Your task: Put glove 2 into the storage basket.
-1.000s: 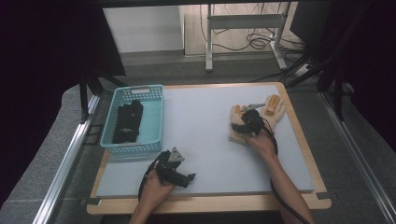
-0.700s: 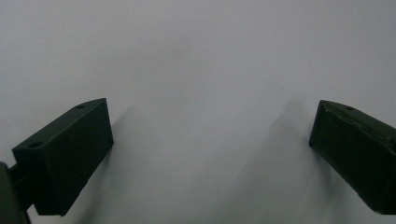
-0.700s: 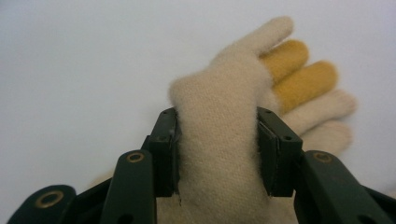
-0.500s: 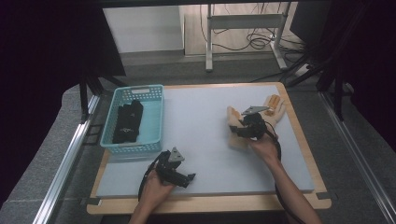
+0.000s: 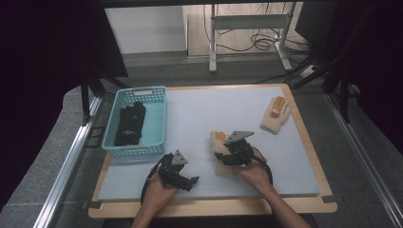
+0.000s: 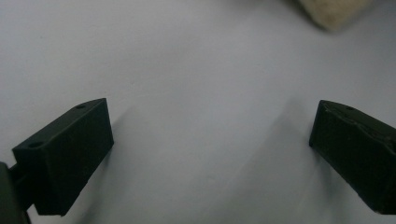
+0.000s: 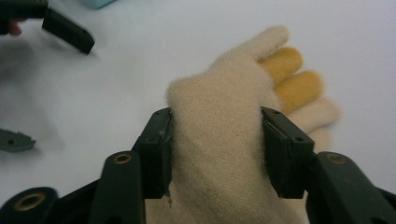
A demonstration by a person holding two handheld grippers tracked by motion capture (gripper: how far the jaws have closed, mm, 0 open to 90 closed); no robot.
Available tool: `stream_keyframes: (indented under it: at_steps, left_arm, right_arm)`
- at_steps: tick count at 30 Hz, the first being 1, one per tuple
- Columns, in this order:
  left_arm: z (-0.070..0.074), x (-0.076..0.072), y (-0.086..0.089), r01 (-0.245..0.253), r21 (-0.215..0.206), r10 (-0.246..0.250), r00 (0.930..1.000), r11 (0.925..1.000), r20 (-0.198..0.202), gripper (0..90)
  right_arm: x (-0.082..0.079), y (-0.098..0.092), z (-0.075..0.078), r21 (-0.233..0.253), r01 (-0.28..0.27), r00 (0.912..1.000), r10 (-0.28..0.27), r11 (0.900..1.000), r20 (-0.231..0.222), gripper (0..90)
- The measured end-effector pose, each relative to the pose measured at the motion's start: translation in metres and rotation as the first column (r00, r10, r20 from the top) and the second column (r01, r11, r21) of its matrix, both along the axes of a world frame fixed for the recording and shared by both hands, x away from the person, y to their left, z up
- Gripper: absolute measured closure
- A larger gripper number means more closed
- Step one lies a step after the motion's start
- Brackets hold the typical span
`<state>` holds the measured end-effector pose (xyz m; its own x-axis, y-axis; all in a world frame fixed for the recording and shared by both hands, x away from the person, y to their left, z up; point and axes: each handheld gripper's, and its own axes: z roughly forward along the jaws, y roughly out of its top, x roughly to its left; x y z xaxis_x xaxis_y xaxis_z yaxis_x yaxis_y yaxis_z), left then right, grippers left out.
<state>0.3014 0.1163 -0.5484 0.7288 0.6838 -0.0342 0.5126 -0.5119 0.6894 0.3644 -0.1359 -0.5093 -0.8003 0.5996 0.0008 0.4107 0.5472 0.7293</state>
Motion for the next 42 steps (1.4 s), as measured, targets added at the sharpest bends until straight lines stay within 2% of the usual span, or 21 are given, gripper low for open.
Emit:
stream_keyframes:
  at_steps: [1, 3, 5, 6, 7, 8, 11, 12, 13, 14, 15, 18, 27, 31, 32, 36, 38, 39, 40, 41, 42]
  left_arm:
    - [0.0, 0.0, 0.0, 0.0, 0.0, 0.0, 1.0, 1.0, 0.0, 0.0]
    - [0.0, 0.0, 0.0, 0.0, 0.0, 0.0, 1.0, 1.0, 0.0, 0.0]
    - [0.0, 0.0, 0.0, 0.0, 0.0, 0.0, 1.0, 1.0, 0.0, 0.0]
    - [0.0, 0.0, 0.0, 0.0, 0.0, 0.0, 1.0, 1.0, 0.0, 0.0]
    - [0.0, 0.0, 0.0, 0.0, 0.0, 0.0, 1.0, 1.0, 0.0, 0.0]
    - [0.0, 0.0, 0.0, 0.0, -0.001, 0.0, 1.0, 1.0, -0.001, 0.0]
    - [0.0, 0.0, 0.0, 0.0, 0.0, 0.0, 1.0, 1.0, -0.001, 0.0]
    - [0.0, 0.0, 0.0, 0.0, 0.0, 0.0, 1.0, 1.0, -0.001, 0.0]
    - [0.0, 0.0, 0.0, 0.0, -0.001, 0.0, 1.0, 1.0, -0.001, 0.0]
    - [0.0, 0.0, 0.0, 0.0, -0.001, 0.0, 1.0, 1.0, -0.001, 0.0]
    - [0.0, 0.0, 0.0, 0.0, -0.001, 0.0, 1.0, 1.0, -0.001, 0.0]
    - [0.0, 0.0, 0.0, 0.0, -0.001, 0.0, 1.0, 1.0, -0.001, 0.0]
    - [0.0, 0.0, 0.0, 0.0, -0.001, 0.0, 1.0, 1.0, -0.002, 0.0]
    - [0.0, 0.0, 0.0, 0.0, -0.001, 0.0, 1.0, 1.0, -0.001, 0.0]
    - [0.0, 0.0, 0.0, 0.0, -0.001, 0.0, 1.0, 1.0, -0.002, 0.0]
    - [0.0, 0.0, 0.0, 0.0, -0.001, 0.0, 1.0, 1.0, -0.002, 0.0]
    - [0.0, 0.0, 0.0, 0.0, -0.001, 0.0, 1.0, 1.0, -0.002, 0.0]
    - [0.0, 0.0, 0.0, 0.0, -0.001, 0.0, 1.0, 1.0, -0.002, 0.0]
    - [0.0, 0.0, 0.0, 0.0, -0.001, 0.0, 1.0, 1.0, -0.002, 0.0]
    - [0.0, 0.0, 0.0, 0.0, -0.001, 0.0, 1.0, 1.0, -0.002, 0.0]
    - [0.0, 0.0, 0.0, 0.0, -0.001, 0.0, 1.0, 1.0, -0.002, 0.0]
  right_arm:
    - [0.0, 0.0, 0.0, 0.0, 0.0, 1.0, 0.0, 1.0, 0.0, 42.7]
    - [-0.001, 0.003, -0.004, 0.027, -0.018, 0.9982, 0.019, 0.999, -0.057, 34.3]
    - [-0.001, 0.002, -0.002, 0.037, -0.02, 0.9982, 0.022, 0.999, -0.056, 32.2]
    - [0.001, -0.004, 0.006, 0.059, -0.005, 0.9989, 0.007, 0.998, -0.046, 31.3]
    - [0.001, -0.004, 0.006, 0.059, -0.005, 0.9989, 0.007, 0.998, -0.046, 31.3]
    - [0.005, -0.011, 0.013, 0.064, 0.012, 0.9994, -0.01, 0.998, -0.032, 31.5]
    - [0.01, -0.021, 0.018, 0.059, 0.03, 0.9994, -0.029, 0.998, -0.021, 36.3]
    - [0.017, -0.03, 0.019, 0.055, 0.048, 0.9986, -0.047, 0.997, -0.024, 44.2]
    - [0.017, -0.03, 0.019, 0.055, 0.048, 0.9986, -0.047, 0.997, -0.024, 44.2]
    - [0.022, -0.039, 0.016, 0.038, 0.068, 0.9973, -0.067, 0.997, -0.031, 50.7]
    - [0.022, -0.039, 0.016, 0.038, 0.068, 0.9973, -0.067, 0.997, -0.031, 50.7]
    - [0.031, -0.051, 0.012, 0.034, 0.093, 0.9953, -0.093, 0.995, -0.027, 60.3]
    - [0.045, -0.074, 0.008, 0.027, 0.152, 0.9884, -0.151, 0.988, -0.016, 61.2]
    - [0.05, -0.085, 0.008, 0.017, 0.186, 0.9825, -0.186, 0.982, 0.003, 58.9]
    - [0.053, -0.092, 0.009, 0.017, 0.205, 0.9788, -0.205, 0.979, 0.006, 58.6]
    - [0.058, -0.101, 0.01, 0.015, 0.226, 0.974, -0.226, 0.974, 0.011, 58.5]
    - [0.065, -0.113, 0.013, 0.017, 0.257, 0.9663, -0.257, 0.966, 0.01, 58.3]
    - [0.065, -0.113, 0.013, 0.017, 0.257, 0.9663, -0.257, 0.966, 0.01, 58.3]
    - [0.069, -0.122, 0.015, 0.018, 0.279, 0.9603, -0.279, 0.96, 0.008, 58.3]
    - [0.069, -0.122, 0.015, 0.018, 0.279, 0.9603, -0.279, 0.96, 0.008, 58.3]
    - [0.073, -0.13, 0.018, 0.022, 0.298, 0.9543, -0.299, 0.954, 0.011, 57.6]
